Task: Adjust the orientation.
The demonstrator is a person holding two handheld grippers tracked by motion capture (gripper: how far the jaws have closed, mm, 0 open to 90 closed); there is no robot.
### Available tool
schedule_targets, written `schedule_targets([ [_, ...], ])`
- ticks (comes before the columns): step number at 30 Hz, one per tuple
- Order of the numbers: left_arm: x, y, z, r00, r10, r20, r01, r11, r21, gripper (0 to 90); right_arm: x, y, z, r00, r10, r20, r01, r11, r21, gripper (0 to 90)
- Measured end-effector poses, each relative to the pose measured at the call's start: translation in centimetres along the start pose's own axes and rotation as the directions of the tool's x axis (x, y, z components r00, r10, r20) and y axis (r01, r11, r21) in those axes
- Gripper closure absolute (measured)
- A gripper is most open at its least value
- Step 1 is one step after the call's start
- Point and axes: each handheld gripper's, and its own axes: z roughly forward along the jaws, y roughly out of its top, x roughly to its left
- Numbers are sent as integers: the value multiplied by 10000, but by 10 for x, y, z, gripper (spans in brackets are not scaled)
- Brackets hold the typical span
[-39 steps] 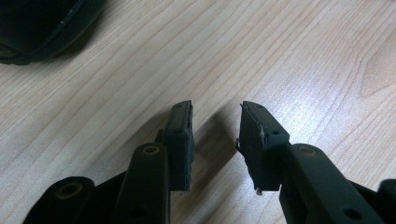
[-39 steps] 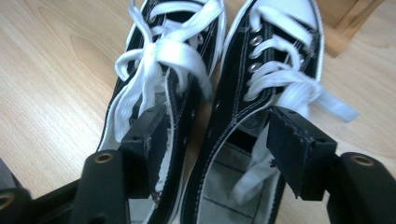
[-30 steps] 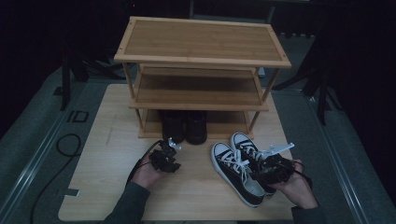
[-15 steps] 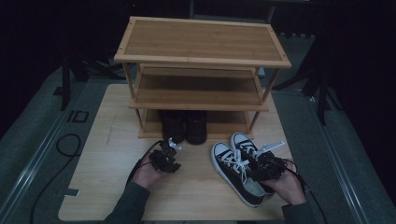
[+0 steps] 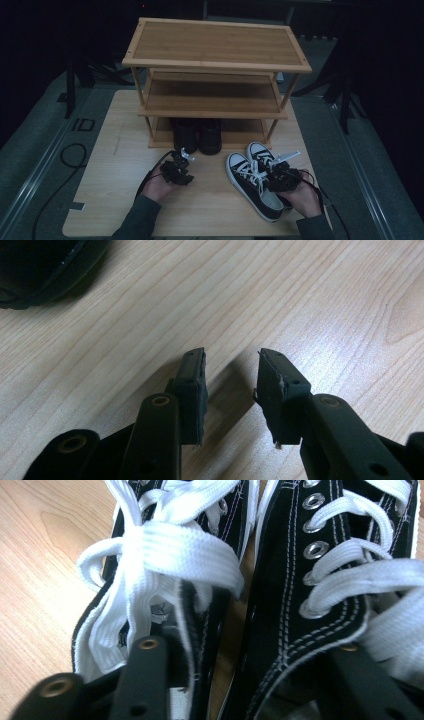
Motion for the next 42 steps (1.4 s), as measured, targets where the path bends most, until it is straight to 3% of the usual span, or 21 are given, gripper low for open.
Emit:
schedule_targets([
  [6,1,0,1,10000,-9,8,9,10000,39,644,-3,2,-1,9998,52,-190,-50,9999,89,700],
  [10,1,0,0,10000,-35,9,35,10000,-7,644,-3,4,-1,9998,-185,-53,186,9993,321,773],
  [11,0,0,0,9998,-180,63,180,9998,-124,644,-4,5,-2,9998,-219,-33,220,9992,337,784],
  [17,1,0,0,10000,-48,18,48,10000,0,644,-7,8,-2,9979,-650,-75,654,9962,581,827],
  [23,0,-1,0,9997,-212,72,213,9997,-138,644,-17,12,-3,9948,-950,-373,979,9915,855,853],
  [29,1,-1,0,10000,-66,35,66,10000,2,644,-22,15,-3,9882,-1415,-590,1469,9840,1005,854],
  [30,2,-1,1,10000,-86,30,86,10000,9,644,-23,17,-3,9835,-1705,-611,1764,9783,1084,855],
  [35,3,-1,0,10000,63,19,-63,9999,149,644,-25,21,-3,9705,-2292,-750,2368,9646,1158,857],
  [39,4,-1,0,10000,69,-5,-69,9998,171,644,-29,23,-4,9659,-2421,-919,2517,9611,1138,858],
  [42,4,-1,0,10000,50,-1,-50,9999,164,644,-30,23,-4,9658,-2381,-1023,2477,9642,947,860],
])
